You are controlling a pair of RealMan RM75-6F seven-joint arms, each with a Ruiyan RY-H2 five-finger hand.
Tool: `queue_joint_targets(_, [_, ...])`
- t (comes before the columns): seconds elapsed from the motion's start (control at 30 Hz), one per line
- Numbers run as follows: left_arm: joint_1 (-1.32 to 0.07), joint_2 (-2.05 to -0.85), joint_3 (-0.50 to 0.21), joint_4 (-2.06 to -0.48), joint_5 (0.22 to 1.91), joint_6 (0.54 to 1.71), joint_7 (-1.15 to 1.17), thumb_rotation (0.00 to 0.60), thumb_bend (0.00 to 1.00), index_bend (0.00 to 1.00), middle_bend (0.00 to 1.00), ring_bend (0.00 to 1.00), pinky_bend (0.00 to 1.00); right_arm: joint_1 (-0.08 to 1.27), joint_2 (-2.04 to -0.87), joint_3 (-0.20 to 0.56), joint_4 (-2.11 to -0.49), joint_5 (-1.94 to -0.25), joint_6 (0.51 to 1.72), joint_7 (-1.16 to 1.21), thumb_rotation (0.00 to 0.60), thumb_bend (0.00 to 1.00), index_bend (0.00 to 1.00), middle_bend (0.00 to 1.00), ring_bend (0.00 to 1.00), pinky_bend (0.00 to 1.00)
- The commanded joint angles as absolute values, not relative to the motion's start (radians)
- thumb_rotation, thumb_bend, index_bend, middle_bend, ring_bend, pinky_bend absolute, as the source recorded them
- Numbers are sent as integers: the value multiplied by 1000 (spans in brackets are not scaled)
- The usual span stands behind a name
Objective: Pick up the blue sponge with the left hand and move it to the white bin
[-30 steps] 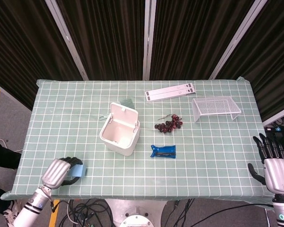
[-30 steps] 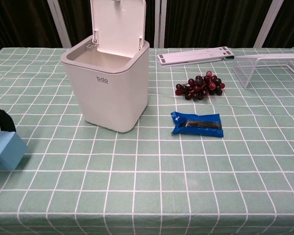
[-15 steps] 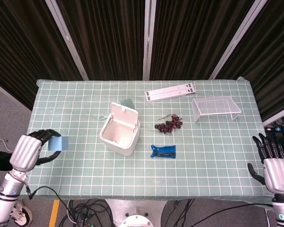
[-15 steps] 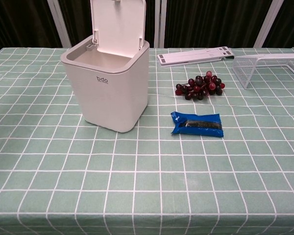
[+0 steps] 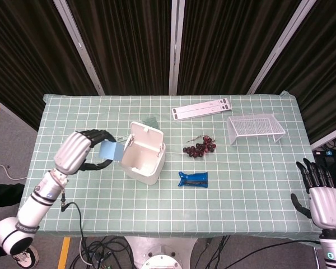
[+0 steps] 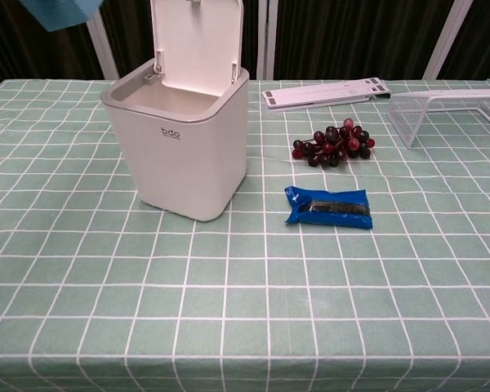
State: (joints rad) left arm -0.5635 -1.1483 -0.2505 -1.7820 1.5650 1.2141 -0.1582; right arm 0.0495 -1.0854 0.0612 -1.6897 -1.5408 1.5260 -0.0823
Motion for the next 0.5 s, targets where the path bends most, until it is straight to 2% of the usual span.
queue_joint_targets(0.03, [-622, -1193, -274, -1748, 1520, 1152, -137, 600, 309, 449, 485, 440, 601, 49, -1086, 61, -1686, -1538, 1525, -77, 600, 252, 0, 0, 0, 0])
queue_joint_targets(0.27, [-673, -1229, -275, -1724, 1497, 1111, -128, 600, 294, 373, 436, 422, 591, 52, -1093, 62, -1674, -1532, 1516, -68, 600, 252, 0, 0, 0, 0])
queue_joint_targets(0.33, [-678, -1231, -269, -1722, 1496, 1104, -126, 600, 223, 236, 324, 375, 577, 53, -1095, 62, -1672, -1533, 1517, -67, 600, 250, 0, 0, 0, 0])
queue_joint_targets(0.4, [-682, -1229, -266, -1723, 1485, 1096, -131, 600, 126, 83, 156, 280, 524, 53, -1095, 62, -1670, -1532, 1517, -65, 600, 250, 0, 0, 0, 0])
queue_joint_targets(0.5, [-679, -1243, -266, -1709, 1487, 1121, -158, 600, 51, 32, 42, 165, 428, 52, -1094, 63, -1667, -1530, 1518, -60, 600, 250, 0, 0, 0, 0])
